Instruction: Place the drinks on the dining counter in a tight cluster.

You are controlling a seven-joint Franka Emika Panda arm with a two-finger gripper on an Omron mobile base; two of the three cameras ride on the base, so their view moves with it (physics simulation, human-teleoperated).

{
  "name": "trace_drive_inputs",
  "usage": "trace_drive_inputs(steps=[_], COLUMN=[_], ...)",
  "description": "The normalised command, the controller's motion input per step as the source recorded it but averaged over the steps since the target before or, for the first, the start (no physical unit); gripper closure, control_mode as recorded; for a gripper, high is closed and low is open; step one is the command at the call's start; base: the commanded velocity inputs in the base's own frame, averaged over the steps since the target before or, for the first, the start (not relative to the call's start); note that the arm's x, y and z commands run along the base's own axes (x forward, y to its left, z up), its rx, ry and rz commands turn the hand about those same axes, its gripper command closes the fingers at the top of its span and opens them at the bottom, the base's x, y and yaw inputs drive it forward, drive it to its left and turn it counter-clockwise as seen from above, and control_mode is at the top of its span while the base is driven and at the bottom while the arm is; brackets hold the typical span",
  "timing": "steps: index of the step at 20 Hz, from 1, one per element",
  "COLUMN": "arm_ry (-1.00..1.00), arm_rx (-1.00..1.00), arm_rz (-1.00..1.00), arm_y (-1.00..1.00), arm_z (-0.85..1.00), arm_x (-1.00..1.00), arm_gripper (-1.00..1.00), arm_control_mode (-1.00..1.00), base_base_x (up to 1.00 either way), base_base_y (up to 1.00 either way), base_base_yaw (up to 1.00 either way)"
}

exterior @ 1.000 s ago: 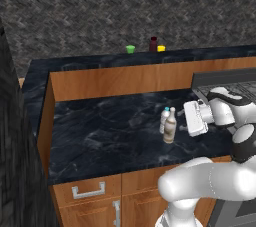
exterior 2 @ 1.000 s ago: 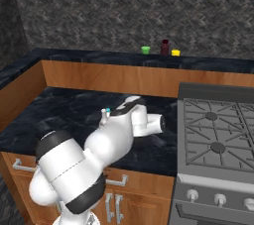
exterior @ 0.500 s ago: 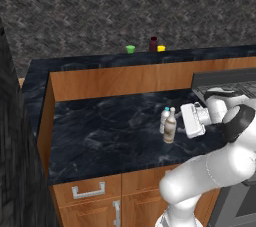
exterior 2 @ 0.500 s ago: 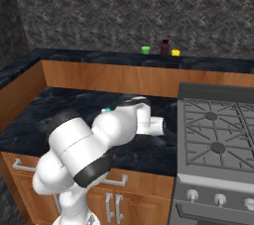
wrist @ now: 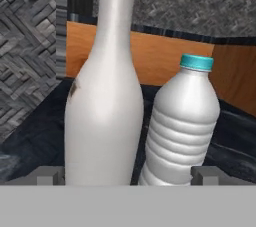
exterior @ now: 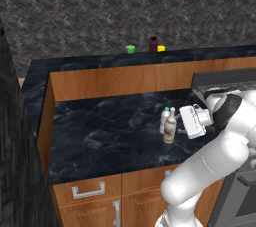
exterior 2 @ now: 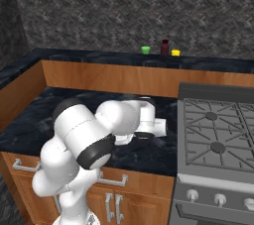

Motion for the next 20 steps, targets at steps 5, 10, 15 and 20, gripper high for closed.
trace_drive_inputs(steps=[5, 10, 15, 20], arm_ry=[0.06, 0.04, 0.0, 0.0], arm_rx=[0.02, 0.01, 0.0, 0.0], arm_rz=[0.0, 0.0, 0.0, 0.0], arm_y=[0.0, 0.11, 0.17, 0.14], arm_z=[-0.03, -0.02, 0.0, 0.0], arm_x=[-0.01, -0.01, 0.0, 0.0], arm_gripper=[-1.0, -1.0, -1.0, -1.0], arm_control_mode=[-1.0, -1.0, -1.0, -1.0], base_base_x=[0.0, 0.0, 0.0, 0.0], base_base_y=[0.0, 0.0, 0.0, 0.0], base_base_yaw=[0.0, 0.0, 0.0, 0.0])
